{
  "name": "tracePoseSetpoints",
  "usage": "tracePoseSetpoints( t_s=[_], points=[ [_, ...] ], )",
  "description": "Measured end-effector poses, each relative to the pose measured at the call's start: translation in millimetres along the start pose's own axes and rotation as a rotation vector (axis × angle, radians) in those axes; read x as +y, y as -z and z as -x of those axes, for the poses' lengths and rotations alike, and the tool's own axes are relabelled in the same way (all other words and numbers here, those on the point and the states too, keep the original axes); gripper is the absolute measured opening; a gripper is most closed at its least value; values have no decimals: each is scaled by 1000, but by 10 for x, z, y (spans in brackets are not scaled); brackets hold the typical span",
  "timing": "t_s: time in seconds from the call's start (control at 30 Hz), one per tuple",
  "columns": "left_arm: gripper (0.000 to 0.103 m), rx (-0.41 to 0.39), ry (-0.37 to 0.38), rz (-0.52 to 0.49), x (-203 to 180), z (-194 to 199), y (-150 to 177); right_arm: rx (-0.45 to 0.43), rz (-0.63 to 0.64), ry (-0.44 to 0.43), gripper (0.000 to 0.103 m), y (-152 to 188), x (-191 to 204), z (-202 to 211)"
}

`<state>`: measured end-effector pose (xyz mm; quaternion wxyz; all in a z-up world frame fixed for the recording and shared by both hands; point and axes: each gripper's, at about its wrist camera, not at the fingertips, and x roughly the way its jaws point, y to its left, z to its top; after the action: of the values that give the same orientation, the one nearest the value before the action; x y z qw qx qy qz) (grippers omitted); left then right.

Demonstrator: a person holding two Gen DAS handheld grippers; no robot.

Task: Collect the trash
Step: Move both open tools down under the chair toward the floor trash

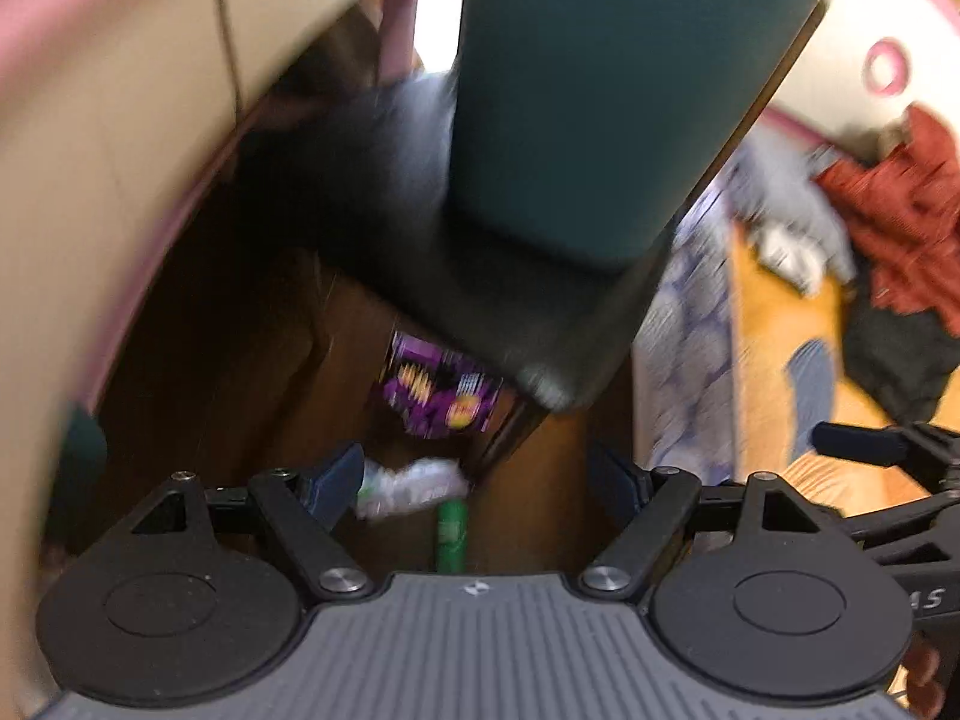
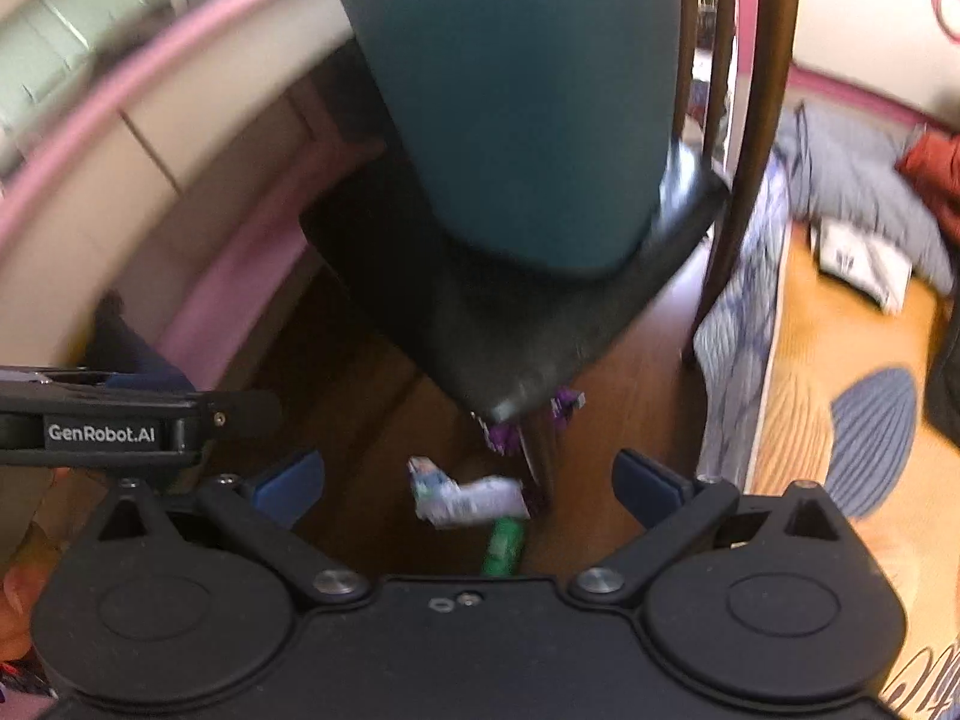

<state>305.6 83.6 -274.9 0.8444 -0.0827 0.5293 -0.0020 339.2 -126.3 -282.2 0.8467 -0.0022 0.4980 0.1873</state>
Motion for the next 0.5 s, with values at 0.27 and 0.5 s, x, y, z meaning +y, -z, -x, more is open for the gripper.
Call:
tracePoseSetpoints(
  t_s=[0.27, 0.5],
  points=[
    [81, 209, -103, 188, 403, -1337, 840, 116, 15, 3, 103, 701, -152, -1095],
    [81, 343, -179, 243, 838, -2477, 1566, 187, -51, -5, 102, 1203, -264, -2135]
  ],
)
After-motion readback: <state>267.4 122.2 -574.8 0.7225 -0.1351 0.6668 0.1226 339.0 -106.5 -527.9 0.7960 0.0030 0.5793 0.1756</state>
